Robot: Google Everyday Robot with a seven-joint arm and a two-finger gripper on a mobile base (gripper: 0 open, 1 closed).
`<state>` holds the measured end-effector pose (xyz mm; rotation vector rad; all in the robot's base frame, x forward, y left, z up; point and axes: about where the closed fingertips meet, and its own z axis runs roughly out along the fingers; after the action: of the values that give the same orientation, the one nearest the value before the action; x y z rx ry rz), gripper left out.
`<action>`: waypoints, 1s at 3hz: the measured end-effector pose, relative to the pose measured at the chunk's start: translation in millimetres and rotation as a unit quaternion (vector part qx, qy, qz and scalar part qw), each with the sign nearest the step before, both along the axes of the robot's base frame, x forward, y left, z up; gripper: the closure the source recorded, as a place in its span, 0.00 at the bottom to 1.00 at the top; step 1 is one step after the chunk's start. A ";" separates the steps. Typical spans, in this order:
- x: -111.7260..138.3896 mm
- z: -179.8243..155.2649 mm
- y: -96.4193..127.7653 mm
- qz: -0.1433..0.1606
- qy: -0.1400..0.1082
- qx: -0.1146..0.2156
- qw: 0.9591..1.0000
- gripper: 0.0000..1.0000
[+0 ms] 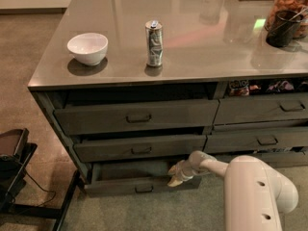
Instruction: Open bottom drawer
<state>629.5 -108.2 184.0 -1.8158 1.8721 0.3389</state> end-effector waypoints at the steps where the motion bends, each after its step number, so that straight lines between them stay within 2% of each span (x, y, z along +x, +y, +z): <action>1: -9.8 -1.6 -8.2 0.003 0.039 -0.005 0.999 0.35; 2: -28.5 0.5 -16.9 0.007 0.076 -0.011 0.997 0.12; 3: -52.4 2.5 -27.6 0.012 0.112 -0.015 0.994 0.00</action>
Offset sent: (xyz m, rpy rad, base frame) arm -0.0509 -0.0306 0.0080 -0.0394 0.2418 0.0238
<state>577.1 -135.8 186.4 -1.8874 2.0151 0.5458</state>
